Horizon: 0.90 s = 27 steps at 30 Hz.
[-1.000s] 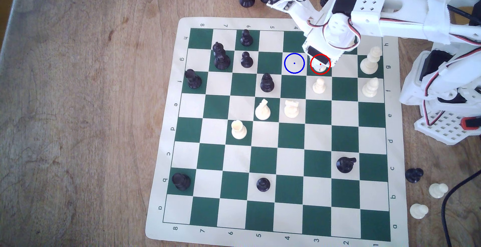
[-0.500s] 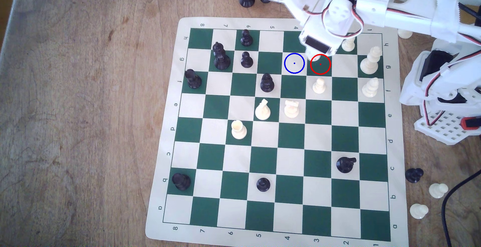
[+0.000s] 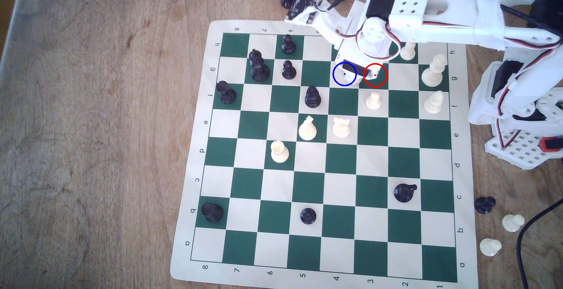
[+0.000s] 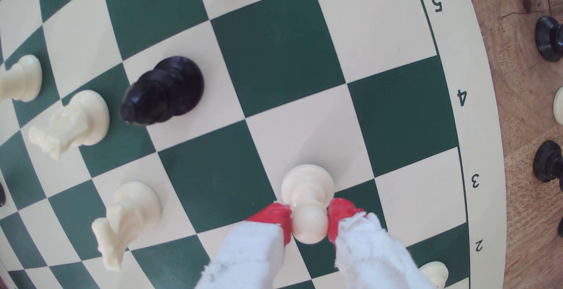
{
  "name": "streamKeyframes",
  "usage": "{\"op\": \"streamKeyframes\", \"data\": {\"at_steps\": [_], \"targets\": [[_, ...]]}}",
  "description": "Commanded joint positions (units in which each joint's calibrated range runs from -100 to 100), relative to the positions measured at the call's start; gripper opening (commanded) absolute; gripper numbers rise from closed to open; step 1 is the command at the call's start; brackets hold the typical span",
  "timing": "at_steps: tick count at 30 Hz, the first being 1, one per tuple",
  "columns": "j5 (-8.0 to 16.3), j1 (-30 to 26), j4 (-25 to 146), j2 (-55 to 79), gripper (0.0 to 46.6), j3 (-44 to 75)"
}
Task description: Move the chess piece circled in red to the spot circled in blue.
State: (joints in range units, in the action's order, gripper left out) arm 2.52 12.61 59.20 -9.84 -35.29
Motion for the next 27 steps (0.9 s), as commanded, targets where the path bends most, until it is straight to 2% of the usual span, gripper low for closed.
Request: {"op": "streamKeyframes", "data": {"at_steps": [1,27], "targets": [[-0.15,0.18,-1.30,0.42,0.4,6.64],[-0.78,0.96,-2.94,3.82,0.4,8.46]]}}
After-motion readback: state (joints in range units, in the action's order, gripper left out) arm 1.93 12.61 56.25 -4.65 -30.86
